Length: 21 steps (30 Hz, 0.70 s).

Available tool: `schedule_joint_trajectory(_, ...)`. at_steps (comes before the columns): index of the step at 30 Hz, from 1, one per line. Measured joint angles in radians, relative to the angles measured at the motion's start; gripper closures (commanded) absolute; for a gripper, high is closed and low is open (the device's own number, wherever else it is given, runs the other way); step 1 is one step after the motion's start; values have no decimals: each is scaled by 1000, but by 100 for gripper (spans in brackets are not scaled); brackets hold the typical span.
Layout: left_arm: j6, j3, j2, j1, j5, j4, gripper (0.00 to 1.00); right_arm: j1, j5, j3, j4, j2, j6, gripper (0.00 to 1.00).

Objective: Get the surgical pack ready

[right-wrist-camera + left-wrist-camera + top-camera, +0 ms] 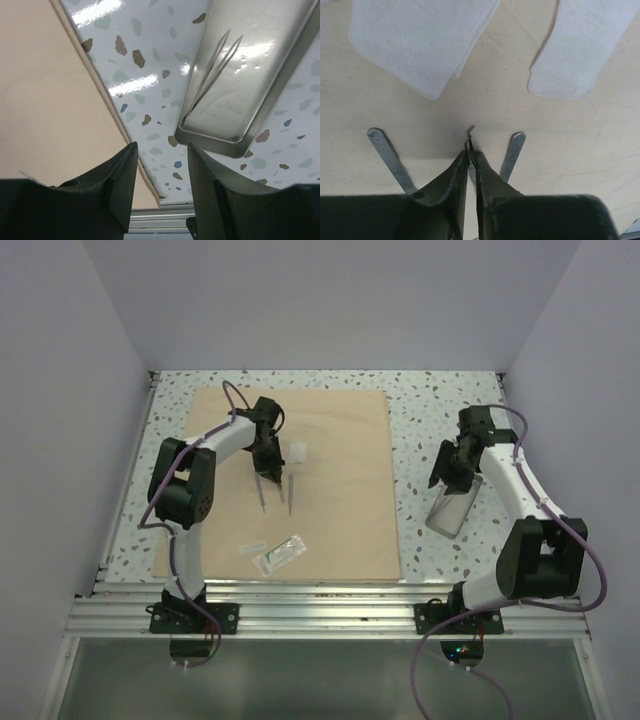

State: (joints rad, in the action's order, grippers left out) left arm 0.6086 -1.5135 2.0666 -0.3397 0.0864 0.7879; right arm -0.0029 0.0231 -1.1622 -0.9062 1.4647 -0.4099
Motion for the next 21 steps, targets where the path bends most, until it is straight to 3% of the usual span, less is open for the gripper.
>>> schedule_joint_trajectory(2,0,0,0,0,1,-5,100,19,52,-2,-1,4,20,51)
schedule_joint_trajectory(4,0,0,0,0,2,-8,100,46,116,-15,-5,17,42,48)
schedule_joint_trajectory(6,0,0,-2,0,7,-8,100,95,211,-37,8,41,65,36)
schedule_joint_trajectory(9,11,9,-26,-2,37,-6,100,223,352,-58,80,89,84,28)
schedule_joint_trajectory(15,82,99,-196,-13,166,-22,100,507,541,-83,289,244,51,29)
schedule_joint_trajectory(21,147,174,-297,-43,253,-45,100,601,552,-165,368,360,17,40)
